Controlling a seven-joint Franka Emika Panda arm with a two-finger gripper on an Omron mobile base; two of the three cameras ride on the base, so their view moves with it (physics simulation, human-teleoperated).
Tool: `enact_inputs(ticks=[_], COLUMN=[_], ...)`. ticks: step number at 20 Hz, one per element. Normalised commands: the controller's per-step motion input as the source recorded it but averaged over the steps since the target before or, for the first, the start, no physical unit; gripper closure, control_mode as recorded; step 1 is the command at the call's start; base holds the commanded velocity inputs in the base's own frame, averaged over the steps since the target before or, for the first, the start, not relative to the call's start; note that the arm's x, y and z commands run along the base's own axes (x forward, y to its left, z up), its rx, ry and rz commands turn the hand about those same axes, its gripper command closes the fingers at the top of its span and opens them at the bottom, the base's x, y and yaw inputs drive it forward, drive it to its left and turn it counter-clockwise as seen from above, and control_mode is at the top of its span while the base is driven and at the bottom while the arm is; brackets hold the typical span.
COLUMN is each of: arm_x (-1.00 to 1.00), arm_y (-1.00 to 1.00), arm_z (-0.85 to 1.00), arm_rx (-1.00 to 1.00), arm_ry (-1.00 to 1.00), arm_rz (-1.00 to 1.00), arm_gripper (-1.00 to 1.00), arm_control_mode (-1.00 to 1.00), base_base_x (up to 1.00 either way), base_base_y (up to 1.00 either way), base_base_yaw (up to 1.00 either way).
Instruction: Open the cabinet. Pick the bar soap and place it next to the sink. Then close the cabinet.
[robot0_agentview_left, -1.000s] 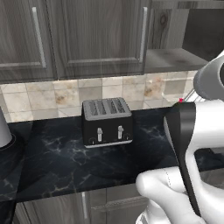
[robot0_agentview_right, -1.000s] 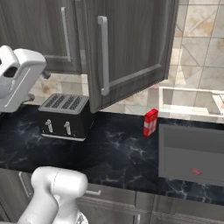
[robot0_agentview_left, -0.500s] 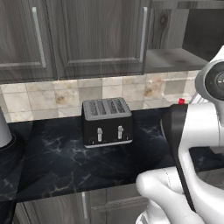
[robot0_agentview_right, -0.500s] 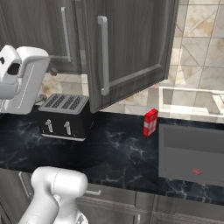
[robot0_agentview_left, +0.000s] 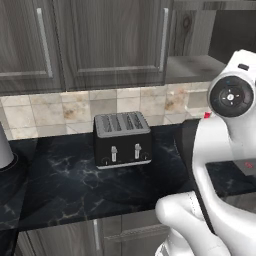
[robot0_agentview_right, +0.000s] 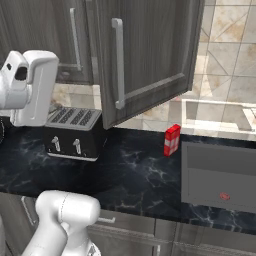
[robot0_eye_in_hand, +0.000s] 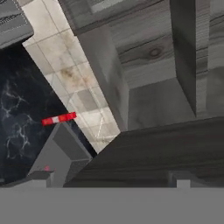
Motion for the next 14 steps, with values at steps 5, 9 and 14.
enact_inputs(ticks=[5, 9, 14], arm_x=[0.00, 0.00, 0.00], arm_y=[-0.19, -0.15, -0.06], arm_z=[0.00, 0.00, 0.00], arm_rx=[-0.11, -0.09, -0.09], arm_ry=[0.00, 0.00, 0.03], arm_rz=[-0.13, -0.20, -0.23], arm_gripper=[-1.00, -1.00, -1.00], arm_control_mode=[-1.00, -1.00, -1.00], base_base_x=[0.00, 0.00, 0.00], base_base_y=[0.00, 0.00, 0.00], base_base_yaw=[0.00, 0.00, 0.00])
